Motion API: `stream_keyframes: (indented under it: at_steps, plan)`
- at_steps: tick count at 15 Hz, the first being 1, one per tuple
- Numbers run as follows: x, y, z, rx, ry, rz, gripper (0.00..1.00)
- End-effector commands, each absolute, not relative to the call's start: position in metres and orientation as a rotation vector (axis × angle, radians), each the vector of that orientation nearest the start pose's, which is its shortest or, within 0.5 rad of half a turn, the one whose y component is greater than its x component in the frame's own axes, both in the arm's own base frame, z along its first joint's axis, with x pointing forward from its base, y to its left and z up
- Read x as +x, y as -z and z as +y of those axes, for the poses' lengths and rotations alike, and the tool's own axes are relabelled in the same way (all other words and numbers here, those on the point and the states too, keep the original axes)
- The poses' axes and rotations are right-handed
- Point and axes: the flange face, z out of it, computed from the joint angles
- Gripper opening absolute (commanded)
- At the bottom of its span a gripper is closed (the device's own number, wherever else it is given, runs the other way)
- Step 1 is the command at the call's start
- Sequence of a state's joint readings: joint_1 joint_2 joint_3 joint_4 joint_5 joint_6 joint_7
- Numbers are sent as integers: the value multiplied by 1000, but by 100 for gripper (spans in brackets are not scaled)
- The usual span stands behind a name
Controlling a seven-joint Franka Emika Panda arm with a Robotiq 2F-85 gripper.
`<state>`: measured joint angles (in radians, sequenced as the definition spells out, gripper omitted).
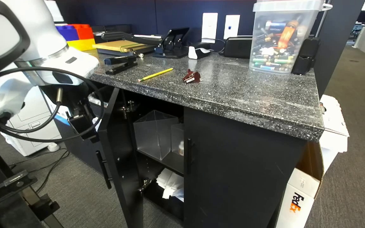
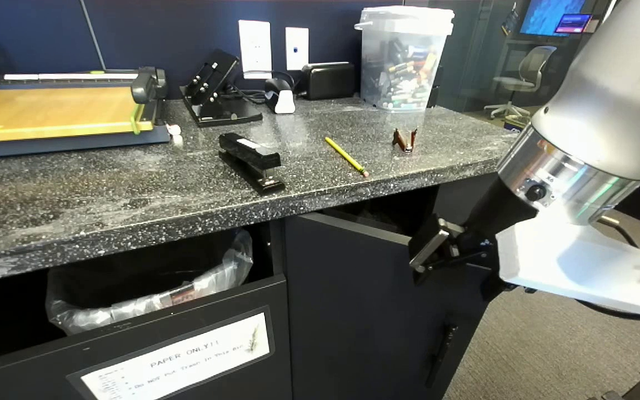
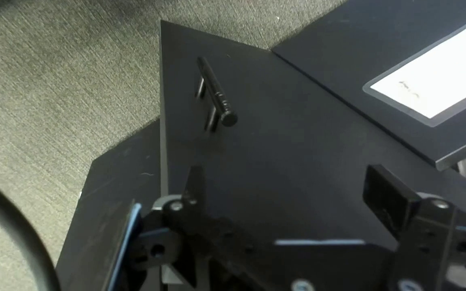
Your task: Close the left cabinet door
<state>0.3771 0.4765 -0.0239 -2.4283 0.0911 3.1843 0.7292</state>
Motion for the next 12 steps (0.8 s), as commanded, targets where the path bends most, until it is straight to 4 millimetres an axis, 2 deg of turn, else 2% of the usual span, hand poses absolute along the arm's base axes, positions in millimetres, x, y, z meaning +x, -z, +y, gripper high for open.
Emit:
stream_keyframes:
  at_steps: [1,4,7,9,12]
  plan:
    - [491,-148,146,-2889,513,729,100]
    - [508,-150,127,-2889,599,791,100]
    - [530,-147,125,-2907,691,812,100]
    - [549,-145,142,-2928,791,789,100]
    - [576,-143,186,-2956,976,702,100]
